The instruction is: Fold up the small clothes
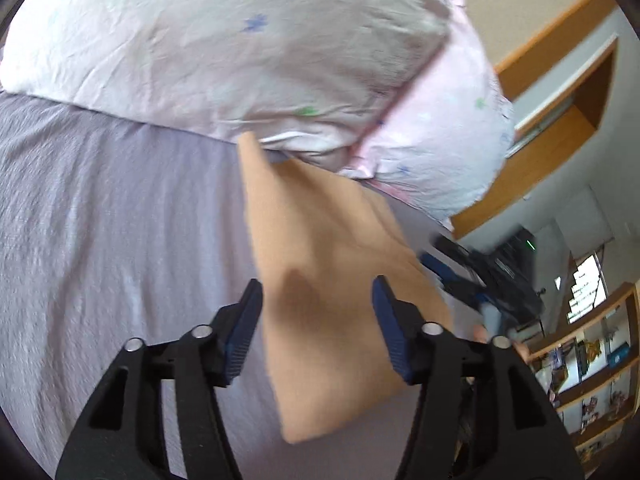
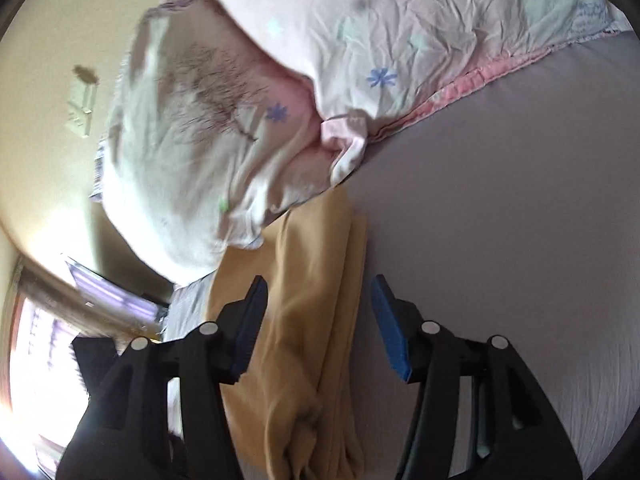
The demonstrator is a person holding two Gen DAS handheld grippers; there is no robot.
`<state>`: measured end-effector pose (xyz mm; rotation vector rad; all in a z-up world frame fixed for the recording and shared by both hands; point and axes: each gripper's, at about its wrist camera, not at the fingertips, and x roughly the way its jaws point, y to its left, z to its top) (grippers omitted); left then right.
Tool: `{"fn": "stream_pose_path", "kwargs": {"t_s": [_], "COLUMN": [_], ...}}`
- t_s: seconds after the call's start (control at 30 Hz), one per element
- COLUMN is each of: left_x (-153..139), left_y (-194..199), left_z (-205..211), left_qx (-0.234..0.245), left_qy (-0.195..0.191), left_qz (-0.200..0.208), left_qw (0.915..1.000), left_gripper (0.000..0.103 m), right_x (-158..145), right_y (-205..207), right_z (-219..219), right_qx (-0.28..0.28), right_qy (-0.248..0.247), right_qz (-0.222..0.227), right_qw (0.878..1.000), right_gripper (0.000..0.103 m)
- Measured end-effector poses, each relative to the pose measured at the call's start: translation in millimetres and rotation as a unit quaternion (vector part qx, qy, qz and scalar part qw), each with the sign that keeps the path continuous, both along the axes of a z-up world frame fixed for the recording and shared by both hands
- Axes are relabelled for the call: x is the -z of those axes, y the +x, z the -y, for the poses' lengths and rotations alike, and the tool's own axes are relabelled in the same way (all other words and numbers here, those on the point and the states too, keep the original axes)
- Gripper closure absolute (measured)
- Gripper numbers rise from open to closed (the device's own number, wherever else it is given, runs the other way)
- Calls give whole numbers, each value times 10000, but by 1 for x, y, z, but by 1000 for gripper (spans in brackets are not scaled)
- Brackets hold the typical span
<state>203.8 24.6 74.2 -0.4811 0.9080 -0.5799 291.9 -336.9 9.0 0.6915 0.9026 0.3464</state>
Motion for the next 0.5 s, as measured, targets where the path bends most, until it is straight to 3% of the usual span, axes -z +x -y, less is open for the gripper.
{"fn": "stream_pose_path", "kwargs": {"t_s": [0.07,0.1,0.13,0.2,0.27,0.3,0.33,0.37,0.4,0.5], "left_x": [0,3,5,11,6,3,-1,-4,-8,-7], "left_y": [-8,-10,-9,-11,-20,-26,-34,-43,-54,-81], "left_z": [19,29,39,47,48,46,43,42,40,39], "left_qx": [286,417,489,501,510,502,464,362,250,10], "left_qy": [114,205,312,706,886,1032,1229,1480,1711,2362], "left_qz": [57,40,10,43,147,208,282,404,536,576], "left_qw": [9995,9989,9983,9962,9947,9932,9909,9875,9835,9700], "left_gripper": [36,35,34,34,34,29,14,7,1,1], "right_x": [11,16,19,26,19,9,1,-11,-21,-38], "right_y": [26,35,42,46,29,15,0,-19,-40,-93], "right_z": [-11,-14,-18,-18,-10,-8,-6,-6,-8,-31], "right_qx": [-11,-33,-3,279,553,683,664,544,367,-341], "right_qy": [-54,-92,-227,-517,-830,-1108,-1186,-1118,-1026,-1098], "right_qz": [-251,-300,-351,-532,-438,-259,-82,191,430,820], "right_qw": [9997,9995,9991,9969,9941,9912,9907,9921,9931,9900], "right_gripper": [55,85,97,95,85,72,60,36,27,11]}}
